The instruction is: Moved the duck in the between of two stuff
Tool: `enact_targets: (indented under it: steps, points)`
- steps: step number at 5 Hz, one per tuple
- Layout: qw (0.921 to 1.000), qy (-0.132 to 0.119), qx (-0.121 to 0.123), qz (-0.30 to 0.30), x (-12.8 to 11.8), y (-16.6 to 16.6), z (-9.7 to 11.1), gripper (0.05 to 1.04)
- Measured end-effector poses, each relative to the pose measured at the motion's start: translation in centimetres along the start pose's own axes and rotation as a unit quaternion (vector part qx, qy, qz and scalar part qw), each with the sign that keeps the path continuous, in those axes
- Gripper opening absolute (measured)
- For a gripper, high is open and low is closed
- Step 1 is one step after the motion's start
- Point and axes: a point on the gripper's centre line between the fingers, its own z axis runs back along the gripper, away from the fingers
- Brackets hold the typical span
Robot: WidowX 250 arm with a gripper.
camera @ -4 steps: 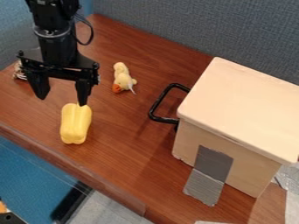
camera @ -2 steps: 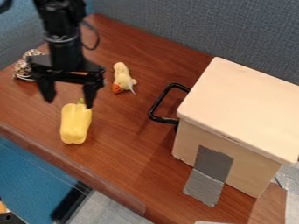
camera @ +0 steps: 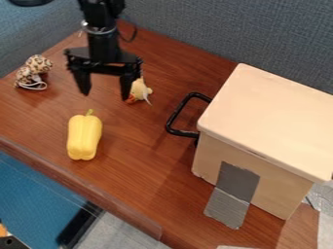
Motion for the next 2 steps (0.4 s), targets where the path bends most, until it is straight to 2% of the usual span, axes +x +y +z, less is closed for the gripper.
enact_targets:
  steps: [2]
  points:
    - [0.9992, -0.035, -0.013, 0.017, 4.6, -2.2, -1.4, 1.0]
